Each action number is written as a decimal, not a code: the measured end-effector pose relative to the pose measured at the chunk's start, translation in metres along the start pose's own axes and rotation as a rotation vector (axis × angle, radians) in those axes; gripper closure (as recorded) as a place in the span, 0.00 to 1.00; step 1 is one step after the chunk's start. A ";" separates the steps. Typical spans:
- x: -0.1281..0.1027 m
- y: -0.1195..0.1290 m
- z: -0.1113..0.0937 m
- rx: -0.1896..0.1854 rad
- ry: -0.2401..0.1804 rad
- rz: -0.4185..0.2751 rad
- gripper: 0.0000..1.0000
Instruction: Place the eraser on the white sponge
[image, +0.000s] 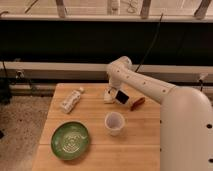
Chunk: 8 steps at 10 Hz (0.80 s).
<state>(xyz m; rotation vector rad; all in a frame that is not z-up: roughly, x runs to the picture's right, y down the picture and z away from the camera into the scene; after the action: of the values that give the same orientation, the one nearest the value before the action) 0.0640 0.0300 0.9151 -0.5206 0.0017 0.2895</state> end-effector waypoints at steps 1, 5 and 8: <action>0.000 0.000 0.001 -0.001 0.001 -0.002 1.00; -0.026 0.008 0.004 -0.043 -0.006 -0.059 0.89; -0.035 0.017 0.003 -0.074 -0.031 -0.085 0.56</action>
<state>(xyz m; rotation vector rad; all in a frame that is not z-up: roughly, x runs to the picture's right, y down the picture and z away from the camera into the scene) 0.0250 0.0365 0.9121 -0.5880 -0.0607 0.2152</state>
